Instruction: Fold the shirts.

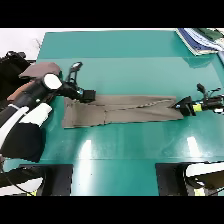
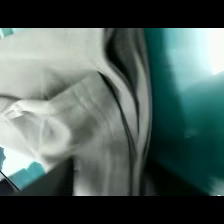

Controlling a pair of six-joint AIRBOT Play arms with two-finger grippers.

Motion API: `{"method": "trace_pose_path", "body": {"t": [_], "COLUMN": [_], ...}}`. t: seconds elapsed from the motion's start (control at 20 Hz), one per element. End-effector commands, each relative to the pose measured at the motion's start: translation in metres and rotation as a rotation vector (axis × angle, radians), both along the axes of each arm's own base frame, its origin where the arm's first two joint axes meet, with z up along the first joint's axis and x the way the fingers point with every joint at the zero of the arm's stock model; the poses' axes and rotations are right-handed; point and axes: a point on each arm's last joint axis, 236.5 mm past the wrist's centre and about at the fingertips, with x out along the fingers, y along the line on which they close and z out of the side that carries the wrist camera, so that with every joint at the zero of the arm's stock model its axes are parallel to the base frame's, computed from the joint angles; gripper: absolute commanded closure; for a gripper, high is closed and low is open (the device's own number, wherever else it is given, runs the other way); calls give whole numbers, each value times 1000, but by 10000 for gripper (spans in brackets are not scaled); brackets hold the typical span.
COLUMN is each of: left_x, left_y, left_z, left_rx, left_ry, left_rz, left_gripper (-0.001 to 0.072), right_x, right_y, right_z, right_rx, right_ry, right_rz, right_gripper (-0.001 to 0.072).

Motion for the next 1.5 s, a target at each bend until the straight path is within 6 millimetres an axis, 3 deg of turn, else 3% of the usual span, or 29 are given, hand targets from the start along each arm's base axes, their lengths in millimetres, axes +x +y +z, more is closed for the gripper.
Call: {"method": "trace_pose_path", "body": {"t": [0.0,0.05,0.2,0.35,0.55,0.75,0.95,1.2,1.25,1.35,1.45], "left_x": [0,3,13,23,32,28,28,38,44,71,103], "left_y": [-42,-53,-80,-111,-141,-154,-154,-150,-144,-113,-58], "left_z": [-13,-17,-31,-41,-52,-67,-76,-68,-58,-23,25], "left_rx": [-22,-28,-32,-46,-56,-76,-68,-73,-73,-59,-17], "left_ry": [21,28,46,42,34,75,88,69,62,-3,-107], "left_rz": [-58,-71,-105,-137,-170,-171,-171,-161,-164,-124,-52], "left_gripper": [679,680,680,680,680,680,680,680,680,680,680], "right_x": [5,7,13,24,39,42,40,29,28,23,16], "right_y": [24,23,15,21,67,122,165,206,215,240,275], "right_z": [0,6,43,104,192,258,299,312,314,319,325], "right_rx": [19,9,-48,-95,-152,-152,-132,-93,-85,-63,-21], "right_ry": [-39,-56,-155,-252,-417,-548,-637,-667,-683,-715,-754], "right_rz": [71,70,54,58,128,214,271,326,337,365,402], "right_gripper": [525,672,696,696,696,696,695,696,696,695,695]}}
